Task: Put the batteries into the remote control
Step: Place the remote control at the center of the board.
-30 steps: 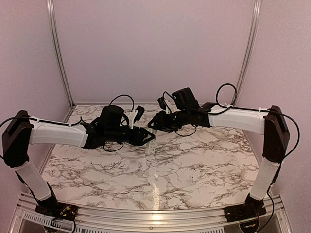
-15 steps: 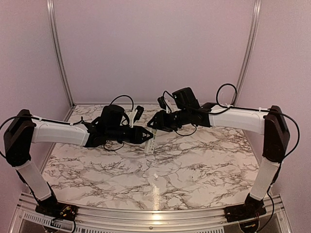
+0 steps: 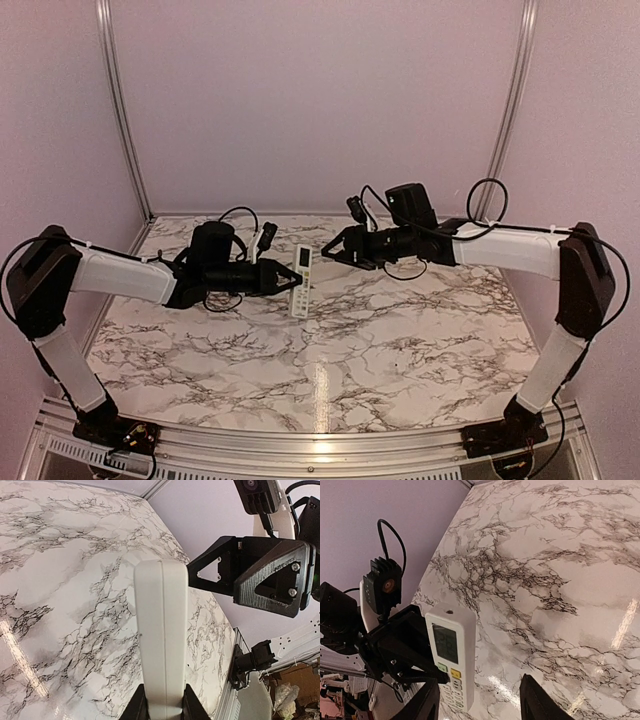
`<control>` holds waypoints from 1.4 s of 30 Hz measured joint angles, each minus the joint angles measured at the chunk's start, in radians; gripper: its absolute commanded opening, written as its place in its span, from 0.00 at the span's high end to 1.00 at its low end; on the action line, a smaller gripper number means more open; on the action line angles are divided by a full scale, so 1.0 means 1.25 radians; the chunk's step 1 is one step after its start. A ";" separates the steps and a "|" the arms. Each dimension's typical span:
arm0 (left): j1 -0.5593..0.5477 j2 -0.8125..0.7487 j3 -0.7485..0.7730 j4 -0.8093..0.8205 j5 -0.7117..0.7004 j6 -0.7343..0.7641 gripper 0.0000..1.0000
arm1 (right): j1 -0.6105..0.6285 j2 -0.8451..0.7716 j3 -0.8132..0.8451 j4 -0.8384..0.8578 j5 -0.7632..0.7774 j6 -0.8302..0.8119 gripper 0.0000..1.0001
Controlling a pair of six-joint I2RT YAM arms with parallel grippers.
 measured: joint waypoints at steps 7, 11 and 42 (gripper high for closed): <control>0.023 0.063 -0.002 0.012 0.016 -0.065 0.86 | -0.016 -0.006 -0.034 0.009 -0.013 -0.024 0.47; 0.027 0.108 -0.002 0.006 0.022 -0.092 0.85 | -0.016 -0.005 -0.056 0.026 -0.034 -0.030 0.47; 0.034 0.259 0.159 -0.221 -0.037 -0.125 0.42 | -0.017 0.044 -0.111 0.125 -0.143 -0.053 0.45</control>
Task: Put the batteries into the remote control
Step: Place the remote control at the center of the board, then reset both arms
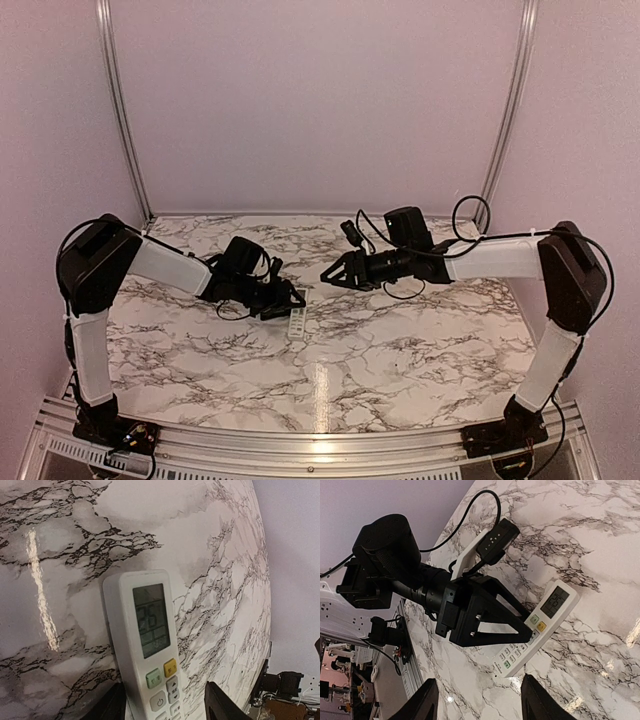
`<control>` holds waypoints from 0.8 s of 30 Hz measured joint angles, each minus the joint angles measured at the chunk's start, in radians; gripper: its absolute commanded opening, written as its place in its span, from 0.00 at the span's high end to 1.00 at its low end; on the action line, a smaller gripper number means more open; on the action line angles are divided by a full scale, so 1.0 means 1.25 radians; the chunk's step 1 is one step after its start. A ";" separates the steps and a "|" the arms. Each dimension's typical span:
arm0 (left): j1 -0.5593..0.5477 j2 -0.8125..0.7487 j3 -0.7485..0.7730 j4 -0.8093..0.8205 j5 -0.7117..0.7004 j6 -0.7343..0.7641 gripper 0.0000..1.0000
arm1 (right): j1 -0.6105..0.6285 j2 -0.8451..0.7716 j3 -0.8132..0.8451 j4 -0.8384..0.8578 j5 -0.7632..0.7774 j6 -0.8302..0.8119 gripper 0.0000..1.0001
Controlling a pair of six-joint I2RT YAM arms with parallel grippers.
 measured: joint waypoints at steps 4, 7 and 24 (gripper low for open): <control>0.000 -0.006 0.011 -0.026 -0.025 0.018 0.37 | 0.000 0.000 -0.005 0.004 -0.003 -0.003 0.45; 0.000 -0.019 0.011 -0.050 -0.051 0.033 0.31 | 0.000 0.000 -0.010 0.005 -0.004 -0.006 0.45; 0.037 -0.241 -0.026 -0.155 -0.099 0.175 0.01 | -0.022 -0.079 -0.050 -0.003 0.025 -0.092 0.40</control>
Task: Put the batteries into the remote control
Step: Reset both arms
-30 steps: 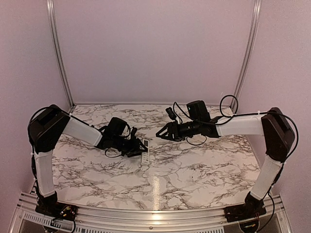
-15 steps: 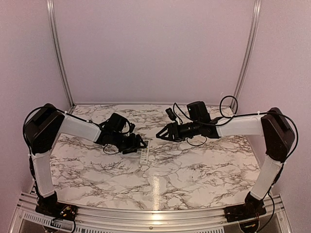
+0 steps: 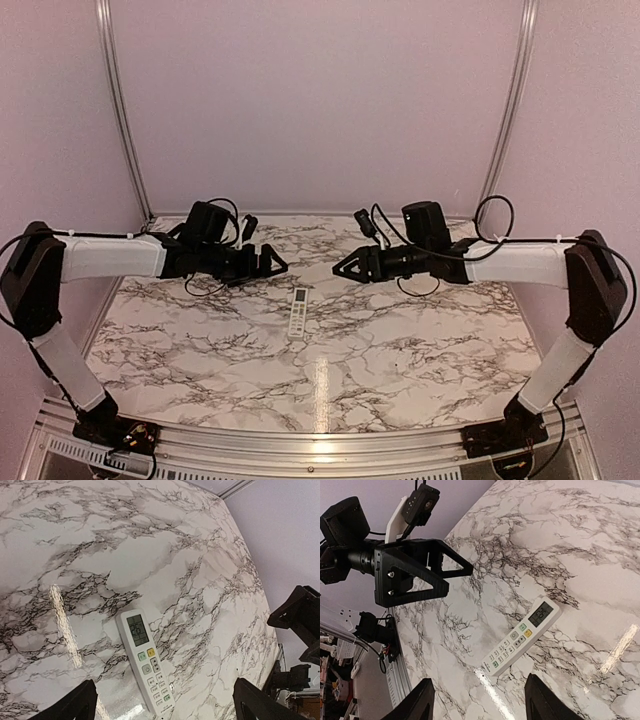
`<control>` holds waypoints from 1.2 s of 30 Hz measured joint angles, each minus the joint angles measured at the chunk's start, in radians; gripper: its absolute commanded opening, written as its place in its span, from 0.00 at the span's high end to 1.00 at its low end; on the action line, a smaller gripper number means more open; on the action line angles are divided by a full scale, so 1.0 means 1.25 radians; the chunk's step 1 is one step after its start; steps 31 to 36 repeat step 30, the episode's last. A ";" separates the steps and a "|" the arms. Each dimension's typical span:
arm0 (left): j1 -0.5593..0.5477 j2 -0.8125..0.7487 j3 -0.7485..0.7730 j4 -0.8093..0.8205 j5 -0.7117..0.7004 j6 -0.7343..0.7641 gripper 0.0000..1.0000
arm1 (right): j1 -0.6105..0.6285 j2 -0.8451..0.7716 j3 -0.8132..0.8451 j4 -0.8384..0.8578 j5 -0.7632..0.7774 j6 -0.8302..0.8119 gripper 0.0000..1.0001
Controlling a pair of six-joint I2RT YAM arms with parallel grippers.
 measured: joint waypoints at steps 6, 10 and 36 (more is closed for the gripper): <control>0.084 -0.179 -0.016 -0.015 -0.008 0.046 0.01 | -0.012 -0.140 -0.033 -0.001 0.068 -0.067 0.29; 0.144 -0.280 -0.061 -0.016 -0.055 0.059 0.01 | -0.045 -0.234 -0.068 -0.002 0.146 -0.100 0.26; 0.179 -0.414 -0.312 -0.023 -0.296 0.033 0.01 | -0.172 -0.435 -0.418 0.093 0.303 -0.034 0.06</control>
